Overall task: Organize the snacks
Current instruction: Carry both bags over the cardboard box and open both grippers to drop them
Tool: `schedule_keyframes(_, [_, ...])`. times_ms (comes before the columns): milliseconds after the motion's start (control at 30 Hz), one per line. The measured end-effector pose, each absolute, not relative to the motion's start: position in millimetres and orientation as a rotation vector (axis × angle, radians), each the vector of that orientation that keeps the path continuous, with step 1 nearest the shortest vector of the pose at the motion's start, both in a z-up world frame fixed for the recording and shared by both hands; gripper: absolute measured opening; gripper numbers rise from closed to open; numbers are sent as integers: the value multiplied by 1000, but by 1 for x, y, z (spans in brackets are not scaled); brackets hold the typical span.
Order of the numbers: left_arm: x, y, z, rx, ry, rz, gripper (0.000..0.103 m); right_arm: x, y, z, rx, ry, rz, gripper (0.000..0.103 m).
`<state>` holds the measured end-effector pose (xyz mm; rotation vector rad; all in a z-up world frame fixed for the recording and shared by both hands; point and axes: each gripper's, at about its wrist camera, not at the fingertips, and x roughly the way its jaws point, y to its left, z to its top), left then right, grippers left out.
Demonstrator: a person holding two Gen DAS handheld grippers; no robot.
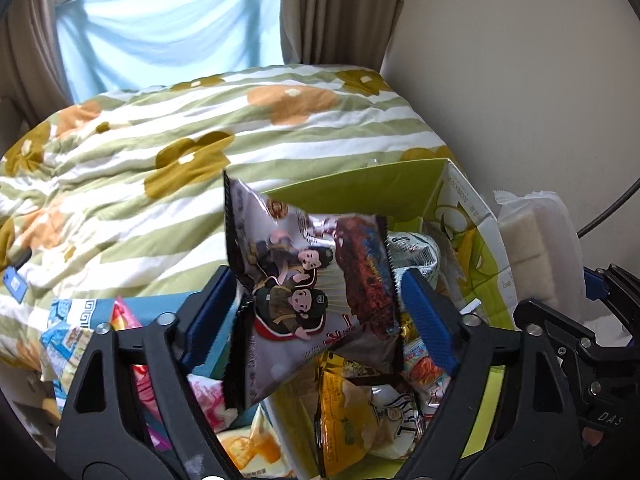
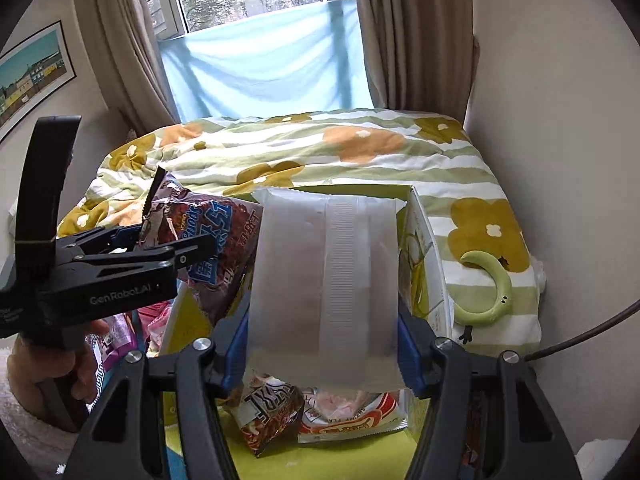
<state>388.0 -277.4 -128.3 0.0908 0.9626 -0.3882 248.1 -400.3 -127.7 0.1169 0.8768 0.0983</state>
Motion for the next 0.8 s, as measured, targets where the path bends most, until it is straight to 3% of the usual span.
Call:
schedule_keyframes(33, [390,-279,-129,99,959,-386,101,253,-402,-129,123,881,91,57])
schedule_keyframes(67, [390,-279,-130,105,955,-394,102,257,-404,-131,132,887,84,57])
schedule_keyframes(800, [365,-218,-138,86,988,-320,102,335,-386,-174,133,1022,75,59])
